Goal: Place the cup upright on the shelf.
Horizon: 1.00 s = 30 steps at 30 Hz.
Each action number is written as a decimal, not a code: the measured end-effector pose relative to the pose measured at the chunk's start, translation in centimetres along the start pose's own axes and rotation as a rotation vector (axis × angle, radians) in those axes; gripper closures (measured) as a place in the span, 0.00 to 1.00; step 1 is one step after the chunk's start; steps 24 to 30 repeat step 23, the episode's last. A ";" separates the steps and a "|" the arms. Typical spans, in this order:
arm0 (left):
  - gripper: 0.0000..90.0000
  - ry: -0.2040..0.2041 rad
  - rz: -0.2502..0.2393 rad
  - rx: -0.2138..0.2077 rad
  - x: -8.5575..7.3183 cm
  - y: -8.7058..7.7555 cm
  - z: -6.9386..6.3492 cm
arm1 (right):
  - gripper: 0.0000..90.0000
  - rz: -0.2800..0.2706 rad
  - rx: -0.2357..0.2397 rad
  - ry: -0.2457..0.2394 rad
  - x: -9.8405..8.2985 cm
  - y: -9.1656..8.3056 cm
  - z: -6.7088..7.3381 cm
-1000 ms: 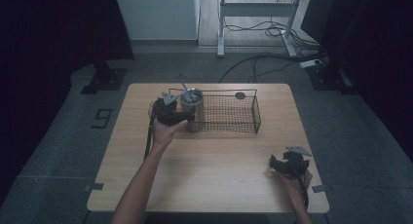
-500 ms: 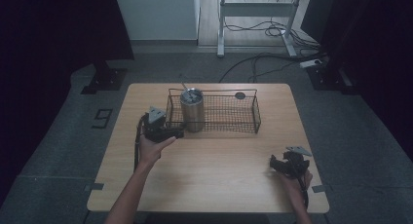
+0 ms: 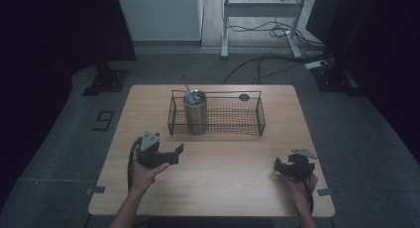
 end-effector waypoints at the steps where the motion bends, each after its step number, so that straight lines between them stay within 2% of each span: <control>1: 0.00 -0.007 0.003 0.002 -0.7 -0.2 0.2 | 0.13 0.000 -0.001 0.001 0.0 0.0 0.0; 9: 0.00 -0.014 0.015 0.002 -3.0 -1.1 0.9 | 0.13 0.001 -0.004 0.005 0.0 0.0 0.0; 17: 0.01 -0.024 0.054 0.017 -4.9 -0.7 1.8 | 0.13 0.002 -0.003 0.007 0.0 0.0 0.0; 30: 0.01 -0.024 0.057 0.016 -5.0 -0.4 1.7 | 0.13 0.002 -0.004 0.006 0.0 0.0 0.0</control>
Point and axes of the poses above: each handheld gripper's, and its own axes: y roughly forward along the jaws, x roughly out of its top, z roughly to its left, the point moved 8 cm from there along y, roughly forward along the jaws, and after that the axes turned 11 degrees about -y, right-handed, at the moved point
